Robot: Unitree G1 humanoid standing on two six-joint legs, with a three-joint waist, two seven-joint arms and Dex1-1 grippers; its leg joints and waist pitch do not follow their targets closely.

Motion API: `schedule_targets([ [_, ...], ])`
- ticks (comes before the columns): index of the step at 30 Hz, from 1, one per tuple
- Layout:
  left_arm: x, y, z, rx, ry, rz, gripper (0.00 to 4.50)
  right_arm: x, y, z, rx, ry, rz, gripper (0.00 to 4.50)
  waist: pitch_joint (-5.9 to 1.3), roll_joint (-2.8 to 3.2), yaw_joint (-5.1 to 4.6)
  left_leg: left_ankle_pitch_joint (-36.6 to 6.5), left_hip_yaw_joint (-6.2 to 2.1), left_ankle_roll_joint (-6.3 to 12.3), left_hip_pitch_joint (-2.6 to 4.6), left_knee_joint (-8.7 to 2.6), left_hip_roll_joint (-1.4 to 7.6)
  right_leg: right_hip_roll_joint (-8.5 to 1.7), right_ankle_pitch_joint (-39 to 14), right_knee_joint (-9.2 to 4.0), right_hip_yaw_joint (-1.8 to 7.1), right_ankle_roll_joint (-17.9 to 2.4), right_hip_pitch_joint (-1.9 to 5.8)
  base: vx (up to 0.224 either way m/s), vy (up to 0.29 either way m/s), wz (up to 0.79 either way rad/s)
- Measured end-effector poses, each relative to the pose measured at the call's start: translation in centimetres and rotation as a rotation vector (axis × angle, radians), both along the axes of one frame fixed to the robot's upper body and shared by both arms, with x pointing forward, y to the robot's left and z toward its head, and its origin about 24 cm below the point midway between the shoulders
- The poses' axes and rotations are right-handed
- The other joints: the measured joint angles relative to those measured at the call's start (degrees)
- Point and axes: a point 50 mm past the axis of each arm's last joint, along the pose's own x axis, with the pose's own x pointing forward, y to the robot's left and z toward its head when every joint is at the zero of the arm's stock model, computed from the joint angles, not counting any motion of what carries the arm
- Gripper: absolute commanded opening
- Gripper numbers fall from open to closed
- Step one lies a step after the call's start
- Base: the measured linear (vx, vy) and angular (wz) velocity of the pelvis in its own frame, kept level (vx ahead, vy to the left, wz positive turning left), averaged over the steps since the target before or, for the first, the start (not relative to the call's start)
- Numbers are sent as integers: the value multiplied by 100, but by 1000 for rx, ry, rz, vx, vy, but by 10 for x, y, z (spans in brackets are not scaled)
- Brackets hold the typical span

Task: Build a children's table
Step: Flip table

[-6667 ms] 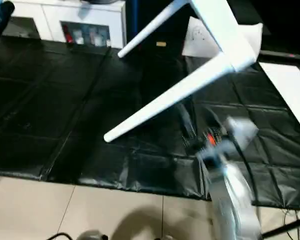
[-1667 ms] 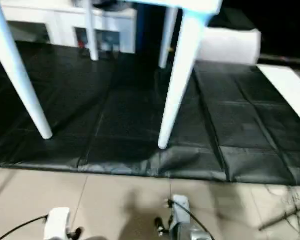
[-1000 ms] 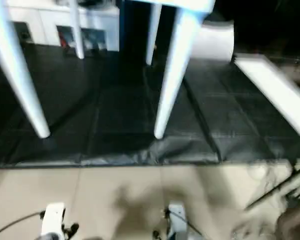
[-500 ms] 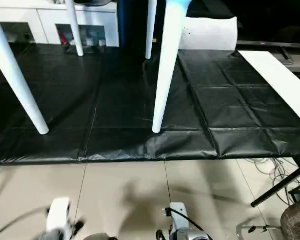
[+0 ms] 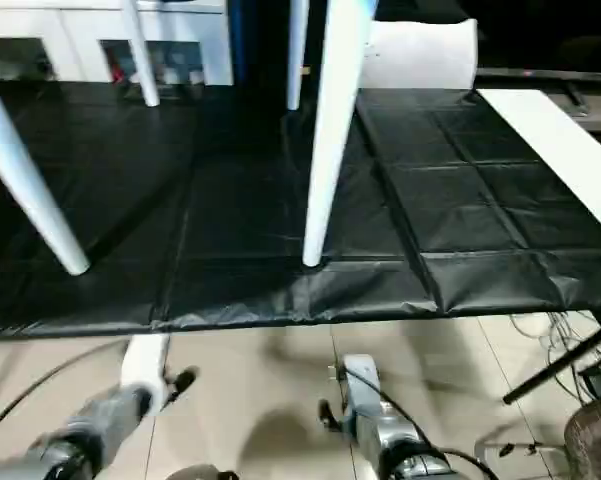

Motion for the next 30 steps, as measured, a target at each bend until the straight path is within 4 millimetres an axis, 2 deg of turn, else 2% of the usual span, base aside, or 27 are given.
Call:
schedule_targets([
  [1,-20,2,-10,-9,20,0,335,-6,3,-3,11,31,16,450,-8,7,-62,-12,14,27,5,0,2,0,-5,1,14,-8,-4,0,0,0],
  [2,-36,2,-18,-17,51,4,335,-11,4,-5,16,50,21,450,-9,7,-82,-18,17,37,7,1,2,0,-11,1,14,-19,-3,0,0,0],
  [3,-55,2,-26,-21,97,10,335,-16,6,-7,16,75,28,450,-7,-1,-86,-22,19,43,1,0,3,1,-14,1,14,-24,-13,0,0,0],
  [4,-71,3,-32,-33,124,34,335,-20,7,-8,17,95,31,450,-4,-8,-50,-14,22,64,-33,2,13,4,-18,3,4,-31,-33,0,0,0],
  [5,-70,3,-31,-34,122,29,335,-22,8,-9,17,109,34,450,-4,-13,8,0,54,68,-45,3,36,4,-17,5,0,-31,-44,0,0,0],
  [7,-79,10,-34,-22,148,42,335,-17,13,-7,25,101,39,450,-13,-1,42,1,123,67,-21,4,72,2,-13,15,22,-35,-41,0,0,0],
  [11,-91,16,-37,-34,176,88,335,-23,13,-9,24,137,38,450,-13,21,81,0,141,62,37,5,73,-9,-16,-4,46,-17,-35,-42,9,-3],
  [14,-96,17,-37,-34,149,88,335,-24,13,-9,21,147,45,450,-16,20,48,-1,141,61,45,7,72,-11,-50,-24,53,41,-34,0,0,0],
  [18,-99,19,-37,-29,133,85,335,-24,14,-9,19,146,54,450,-19,20,-44,-2,154,61,45,6,68,-11,-48,-29,75,37,-49,0,0,0],
  [30,-99,19,-37,-29,133,85,335,-24,14,-9,19,145,55,450,-24,15,-37,-21,162,41,54,-15,69,-10,4,-23,80,-14,-54,4,-2,0],
])
